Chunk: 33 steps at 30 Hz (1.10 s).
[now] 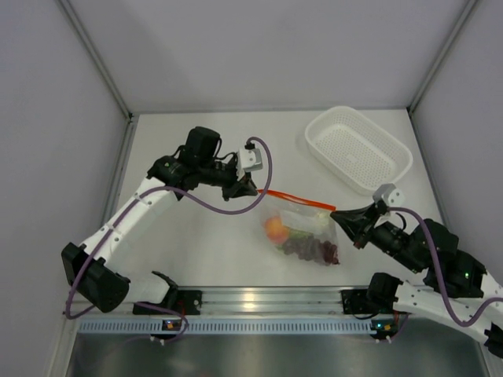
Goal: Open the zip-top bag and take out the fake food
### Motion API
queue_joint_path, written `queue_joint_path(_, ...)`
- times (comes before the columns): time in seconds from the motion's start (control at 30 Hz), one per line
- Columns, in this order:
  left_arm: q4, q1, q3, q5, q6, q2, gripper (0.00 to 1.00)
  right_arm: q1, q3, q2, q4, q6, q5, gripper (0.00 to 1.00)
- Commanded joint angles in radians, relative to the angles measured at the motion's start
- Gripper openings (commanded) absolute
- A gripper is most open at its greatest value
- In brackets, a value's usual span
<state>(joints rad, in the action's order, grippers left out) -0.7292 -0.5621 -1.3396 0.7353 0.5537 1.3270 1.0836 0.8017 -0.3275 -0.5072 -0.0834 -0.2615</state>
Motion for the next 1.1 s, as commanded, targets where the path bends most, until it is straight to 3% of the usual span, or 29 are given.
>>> queue_joint_path(0.0,-0.026,0.016,0.01,-0.062,0.025,-0.02,0.08,0.006,0.042,-0.025,0.087,-0.018,0.021,0.0)
queue_joint_path(0.2,-0.07,0.016,0.023,-0.135,0.032,-0.038,0.13,0.007,-0.001,-0.054,0.145,-0.018,0.018,0.0)
queue_joint_path(0.27,-0.07,0.016,0.039,-0.159,0.035,-0.04,0.08,0.007,-0.006,-0.051,0.151,-0.018,0.011,0.0)
queue_joint_path(0.3,-0.072,0.016,0.039,-0.137,0.037,-0.038,0.04,0.007,-0.006,-0.051,0.154,-0.018,0.01,0.0)
queue_joint_path(0.5,-0.07,0.016,0.04,-0.131,0.041,-0.032,0.0,0.006,-0.007,-0.05,0.138,-0.012,-0.007,0.0)
queue_joint_path(0.8,-0.072,0.037,0.022,0.006,0.075,-0.06,0.0,0.007,-0.027,0.005,0.121,-0.01,0.008,0.0)
queue_joint_path(1.07,-0.068,0.039,0.037,-0.111,0.083,-0.109,0.0,0.006,-0.035,0.028,0.091,-0.039,-0.056,0.0)
